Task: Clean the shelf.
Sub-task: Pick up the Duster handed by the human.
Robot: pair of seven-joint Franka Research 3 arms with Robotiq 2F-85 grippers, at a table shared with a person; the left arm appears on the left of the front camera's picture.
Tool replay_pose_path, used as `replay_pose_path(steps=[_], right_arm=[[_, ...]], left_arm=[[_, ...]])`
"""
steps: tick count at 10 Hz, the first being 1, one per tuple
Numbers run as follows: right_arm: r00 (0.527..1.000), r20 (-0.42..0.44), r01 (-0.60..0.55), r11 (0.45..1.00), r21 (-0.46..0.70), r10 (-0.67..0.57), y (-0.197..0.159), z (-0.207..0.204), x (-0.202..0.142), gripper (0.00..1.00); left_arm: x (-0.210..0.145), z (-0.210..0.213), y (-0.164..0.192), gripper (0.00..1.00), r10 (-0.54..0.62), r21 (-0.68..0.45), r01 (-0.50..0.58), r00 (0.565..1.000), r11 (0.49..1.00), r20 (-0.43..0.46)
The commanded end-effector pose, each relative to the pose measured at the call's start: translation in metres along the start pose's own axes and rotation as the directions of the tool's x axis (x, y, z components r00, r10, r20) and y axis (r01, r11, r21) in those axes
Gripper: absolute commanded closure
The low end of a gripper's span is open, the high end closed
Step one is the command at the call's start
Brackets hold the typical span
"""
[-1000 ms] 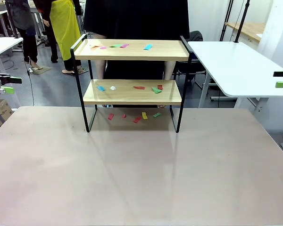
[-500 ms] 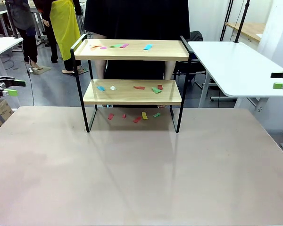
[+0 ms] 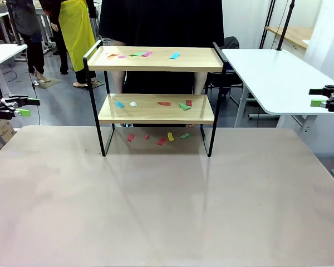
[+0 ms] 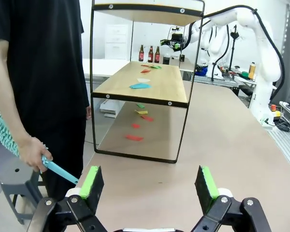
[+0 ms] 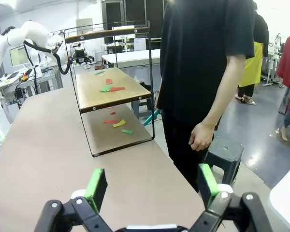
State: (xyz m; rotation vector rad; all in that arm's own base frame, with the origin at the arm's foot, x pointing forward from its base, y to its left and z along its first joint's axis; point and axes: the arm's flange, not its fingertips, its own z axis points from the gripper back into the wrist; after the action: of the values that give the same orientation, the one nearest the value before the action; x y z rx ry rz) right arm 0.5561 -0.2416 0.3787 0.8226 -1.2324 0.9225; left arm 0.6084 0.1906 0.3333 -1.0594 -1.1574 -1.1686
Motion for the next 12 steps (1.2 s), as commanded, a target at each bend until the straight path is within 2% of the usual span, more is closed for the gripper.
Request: replay_pose_path(steps=[1, 4, 12], right_arm=[[1.000, 0.023, 0.001, 1.000, -0.014, 0.000, -0.003, 0.000, 0.009, 0.00], [0.999, 0.037, 0.006, 1.000, -0.021, -0.005, 0.007, 0.001, 0.024, 0.00], [0.999, 0.038, 0.012, 0.999, -0.035, -0.011, 0.013, 0.003, 0.040, 0.00]], left_arm=[[0.021, 0.008, -0.011, 0.00, 0.002, 0.005, -0.002, 0.999, 1.000, 0.046], [0.045, 0.008, -0.026, 0.00, 0.005, 0.012, -0.005, 1.000, 1.000, 0.030], [0.061, 0.014, -0.054, 0.00, 0.007, 0.020, -0.008, 1.000, 1.000, 0.025]])
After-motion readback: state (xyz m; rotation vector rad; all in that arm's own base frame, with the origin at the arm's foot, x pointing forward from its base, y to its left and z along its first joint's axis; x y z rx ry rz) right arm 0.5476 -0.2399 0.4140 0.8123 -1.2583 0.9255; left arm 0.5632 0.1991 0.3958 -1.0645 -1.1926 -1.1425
